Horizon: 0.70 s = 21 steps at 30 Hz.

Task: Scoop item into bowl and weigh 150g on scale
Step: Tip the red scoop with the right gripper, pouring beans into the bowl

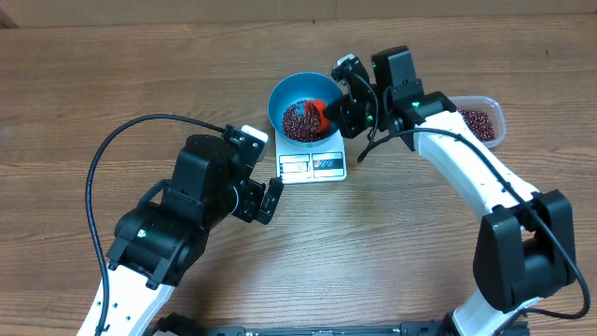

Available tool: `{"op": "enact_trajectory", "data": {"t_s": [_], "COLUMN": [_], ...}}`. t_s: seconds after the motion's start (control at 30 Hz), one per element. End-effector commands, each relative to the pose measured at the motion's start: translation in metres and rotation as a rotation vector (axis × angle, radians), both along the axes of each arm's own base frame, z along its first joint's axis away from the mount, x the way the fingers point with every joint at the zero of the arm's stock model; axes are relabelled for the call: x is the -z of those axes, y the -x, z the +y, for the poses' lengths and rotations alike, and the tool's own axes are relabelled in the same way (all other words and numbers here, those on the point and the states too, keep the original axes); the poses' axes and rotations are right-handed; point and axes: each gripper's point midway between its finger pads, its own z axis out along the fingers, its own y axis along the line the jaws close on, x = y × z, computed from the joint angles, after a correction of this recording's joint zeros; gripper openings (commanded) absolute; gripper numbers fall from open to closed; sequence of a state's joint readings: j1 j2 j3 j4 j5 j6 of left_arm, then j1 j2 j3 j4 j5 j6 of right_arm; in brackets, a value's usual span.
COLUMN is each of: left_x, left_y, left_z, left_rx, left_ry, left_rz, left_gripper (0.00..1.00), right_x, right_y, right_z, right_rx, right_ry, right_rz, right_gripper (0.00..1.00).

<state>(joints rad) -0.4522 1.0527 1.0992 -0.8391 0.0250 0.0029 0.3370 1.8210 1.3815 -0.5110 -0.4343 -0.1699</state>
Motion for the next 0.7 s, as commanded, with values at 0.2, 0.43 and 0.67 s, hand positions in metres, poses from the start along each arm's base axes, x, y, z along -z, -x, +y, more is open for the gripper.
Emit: {"op": "enact_trajectory", "data": {"t_s": [0.2,0.43,0.67], "left_x": [0.000,0.000,0.000], "left_y": [0.001,0.001,0.001], "left_z": [0.000,0.000,0.000], "left_rx": [-0.002,-0.002,-0.002], "left_ry": [0.001,0.001,0.001], "left_rz": [-0.003,-0.003,-0.003], "left_gripper": [1.00,1.00,1.00], "right_x": [-0.070,-0.074,-0.071], "right_y": [-0.001,0.004,0.007], "right_z": [0.000,0.007,0.014], "right_rx": [0.015,-0.024,-0.027], "right_ry": [0.116,0.162,0.284], "right_rz": [-0.222,-0.268,-0.331], "right_gripper": [0.04,0.04,0.04]}}
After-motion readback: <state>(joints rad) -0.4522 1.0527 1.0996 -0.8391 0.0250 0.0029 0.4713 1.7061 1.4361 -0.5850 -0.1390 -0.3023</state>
